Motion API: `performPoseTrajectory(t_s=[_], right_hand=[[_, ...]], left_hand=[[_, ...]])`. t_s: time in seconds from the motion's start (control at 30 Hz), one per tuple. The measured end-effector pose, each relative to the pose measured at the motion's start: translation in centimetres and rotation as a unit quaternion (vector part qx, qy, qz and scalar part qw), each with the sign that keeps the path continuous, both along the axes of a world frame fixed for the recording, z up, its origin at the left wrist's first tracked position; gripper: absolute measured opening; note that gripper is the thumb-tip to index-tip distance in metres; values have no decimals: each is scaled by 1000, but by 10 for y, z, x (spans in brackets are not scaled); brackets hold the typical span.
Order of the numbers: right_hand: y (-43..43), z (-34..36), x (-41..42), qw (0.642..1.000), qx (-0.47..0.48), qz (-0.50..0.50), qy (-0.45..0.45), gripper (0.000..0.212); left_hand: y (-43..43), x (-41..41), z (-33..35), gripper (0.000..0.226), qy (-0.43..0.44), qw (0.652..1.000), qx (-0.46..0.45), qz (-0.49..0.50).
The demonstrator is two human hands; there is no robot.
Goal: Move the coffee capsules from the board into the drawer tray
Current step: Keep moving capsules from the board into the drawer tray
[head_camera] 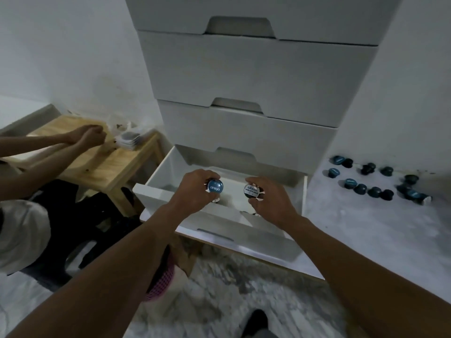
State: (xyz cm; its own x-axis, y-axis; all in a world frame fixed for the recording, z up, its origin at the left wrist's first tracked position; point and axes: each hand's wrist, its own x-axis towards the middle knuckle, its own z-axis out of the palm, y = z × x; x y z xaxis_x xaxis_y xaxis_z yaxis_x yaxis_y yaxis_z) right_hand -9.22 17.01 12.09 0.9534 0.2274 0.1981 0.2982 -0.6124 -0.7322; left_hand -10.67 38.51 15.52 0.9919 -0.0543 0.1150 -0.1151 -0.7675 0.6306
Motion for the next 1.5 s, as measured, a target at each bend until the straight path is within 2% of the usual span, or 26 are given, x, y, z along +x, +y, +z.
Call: performPoseTrajectory(t_s=[0.23,0.37,0.5,0.63,0.83,0.93,1.23,1.5], right_hand=[[8,-19,51,998,-46,-2,36,45],[19,-33,73,994,-86,8,71,41],[27,-51,84,992,-58,26,113,48],[28,-60,90,984,-75,12,164,47],[30,-63,90,976,-84,-6,203,45],[29,-65,90,971,-112,-8,213,42],[31,-71,93,959,-165,-34,227,52],[38,-70,92,958,-159,-40,235,36]], left_hand=[[6,51,-11,45,70,997,-19,-29],[12,76,-21,45,126,991,18,-51],[15,105,-32,46,173,982,22,-73],[9,122,-40,43,210,970,39,-113],[9,140,-67,45,251,952,3,-174],[9,145,-73,47,261,944,-3,-201],[15,156,-90,48,277,933,-13,-230],[16,162,-96,26,244,936,25,-252]])
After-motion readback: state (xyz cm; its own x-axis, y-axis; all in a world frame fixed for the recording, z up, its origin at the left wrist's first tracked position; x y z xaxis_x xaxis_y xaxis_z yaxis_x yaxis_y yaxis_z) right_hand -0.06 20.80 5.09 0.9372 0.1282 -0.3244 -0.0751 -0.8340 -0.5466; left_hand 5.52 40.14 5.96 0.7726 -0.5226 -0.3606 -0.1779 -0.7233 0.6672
